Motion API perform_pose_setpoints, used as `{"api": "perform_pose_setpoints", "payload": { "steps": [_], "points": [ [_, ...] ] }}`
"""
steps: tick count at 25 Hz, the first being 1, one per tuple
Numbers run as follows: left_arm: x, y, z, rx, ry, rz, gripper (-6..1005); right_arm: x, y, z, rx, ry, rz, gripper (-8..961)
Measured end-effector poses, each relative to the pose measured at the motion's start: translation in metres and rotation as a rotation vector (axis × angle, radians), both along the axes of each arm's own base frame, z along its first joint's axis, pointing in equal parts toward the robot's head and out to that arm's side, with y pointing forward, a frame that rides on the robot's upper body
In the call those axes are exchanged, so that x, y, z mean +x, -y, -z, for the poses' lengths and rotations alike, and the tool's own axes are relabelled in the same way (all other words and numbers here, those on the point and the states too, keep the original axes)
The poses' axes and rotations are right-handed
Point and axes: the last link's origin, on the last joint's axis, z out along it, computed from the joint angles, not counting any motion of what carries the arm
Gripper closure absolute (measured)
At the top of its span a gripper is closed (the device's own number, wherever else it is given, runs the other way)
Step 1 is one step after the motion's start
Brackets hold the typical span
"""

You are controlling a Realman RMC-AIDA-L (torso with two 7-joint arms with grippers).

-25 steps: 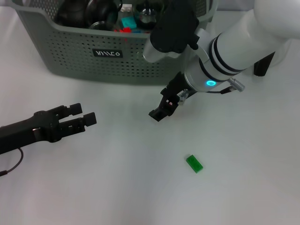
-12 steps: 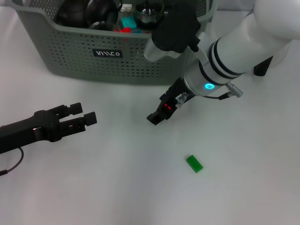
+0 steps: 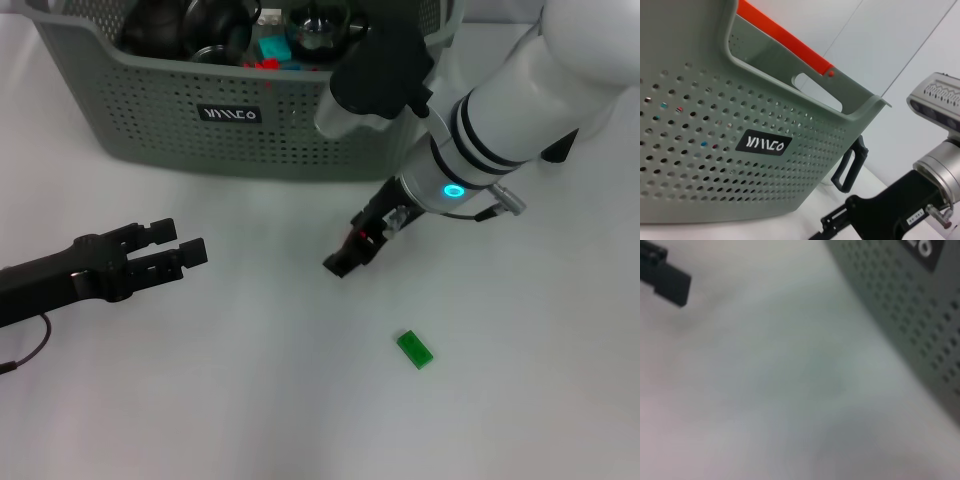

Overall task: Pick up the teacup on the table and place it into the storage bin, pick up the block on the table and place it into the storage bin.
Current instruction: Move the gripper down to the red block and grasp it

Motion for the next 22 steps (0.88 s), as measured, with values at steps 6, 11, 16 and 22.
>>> {"api": "perform_pose_setpoints", "payload": {
  "steps": [6,11,16,22],
  "points": [
    [-0.001,0.001,-0.001,0.001,-0.001,-0.003,213,-0.004,0.011,-0.009,-0.100,0.021,0.019,225],
    [-0.001,0.000,-0.001,0.001,0.000,-0.003,213,-0.007,0.005,-0.016,-0.079,-0.017,0.031,229],
    [-0.001,0.001,0.000,0.000,0.000,-0.005,213,-0.007,0.000,-0.014,-0.042,-0.005,-0.006,232],
    [-0.001,0.001,0.000,0.000,0.001,-0.004,214,-0.011,0.001,-0.005,-0.030,-0.031,-0.049,236]
  ]
}}
